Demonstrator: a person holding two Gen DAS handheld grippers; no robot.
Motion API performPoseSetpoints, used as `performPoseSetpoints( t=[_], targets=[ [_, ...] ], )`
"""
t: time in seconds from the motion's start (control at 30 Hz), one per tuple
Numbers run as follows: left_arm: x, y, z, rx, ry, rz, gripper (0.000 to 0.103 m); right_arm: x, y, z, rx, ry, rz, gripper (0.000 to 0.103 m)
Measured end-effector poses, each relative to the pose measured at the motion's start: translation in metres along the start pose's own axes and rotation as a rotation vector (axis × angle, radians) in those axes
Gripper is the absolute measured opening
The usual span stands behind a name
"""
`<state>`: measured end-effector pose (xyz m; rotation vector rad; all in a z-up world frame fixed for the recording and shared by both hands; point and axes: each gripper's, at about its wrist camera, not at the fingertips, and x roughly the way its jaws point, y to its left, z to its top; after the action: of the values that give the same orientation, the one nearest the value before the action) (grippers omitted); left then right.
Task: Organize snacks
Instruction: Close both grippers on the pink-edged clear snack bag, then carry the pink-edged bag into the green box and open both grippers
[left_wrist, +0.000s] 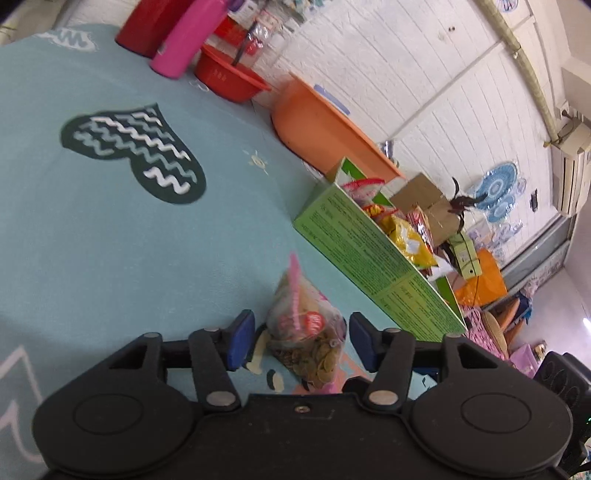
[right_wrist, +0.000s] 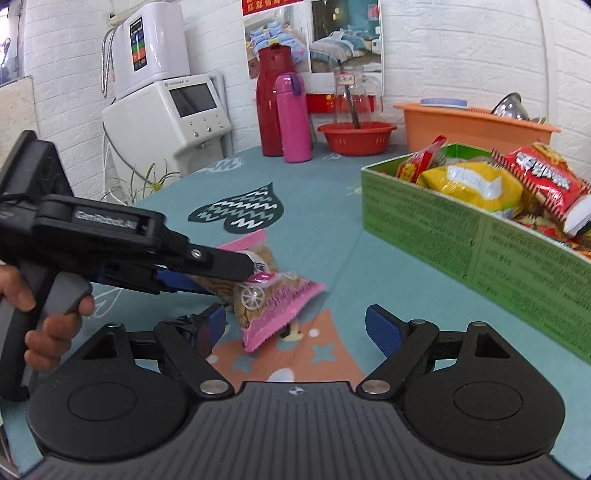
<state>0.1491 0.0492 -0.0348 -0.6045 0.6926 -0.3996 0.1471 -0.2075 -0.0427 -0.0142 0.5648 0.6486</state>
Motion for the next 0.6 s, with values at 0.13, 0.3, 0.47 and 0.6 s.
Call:
performPoseSetpoints(
  t=[0.13,0.3,0.47,0.6],
  targets=[
    [-0.008,-0.006,0.009,0.013,-0.033,0.013,0.091,0.008,0.006,0.003,0.029,0.019,0.041,0.103],
    [-0.001,-0.011,0.009,0.039,-0.027,0.008,0.088,0.017,0.018,0.005,0.018,0.032,0.058,0.103],
    [0.006,-0.009,0.007,0.034,-0.003,-0.006,0.073,0.021,0.017,0.005,0.015,0.026,0.026,0.047],
    [0.004,-0.024,0.007,0.071,-0.011,-0.02,0.072,0.012,0.012,0.004,0.05,0.016,0.013,0.033]
  ],
)
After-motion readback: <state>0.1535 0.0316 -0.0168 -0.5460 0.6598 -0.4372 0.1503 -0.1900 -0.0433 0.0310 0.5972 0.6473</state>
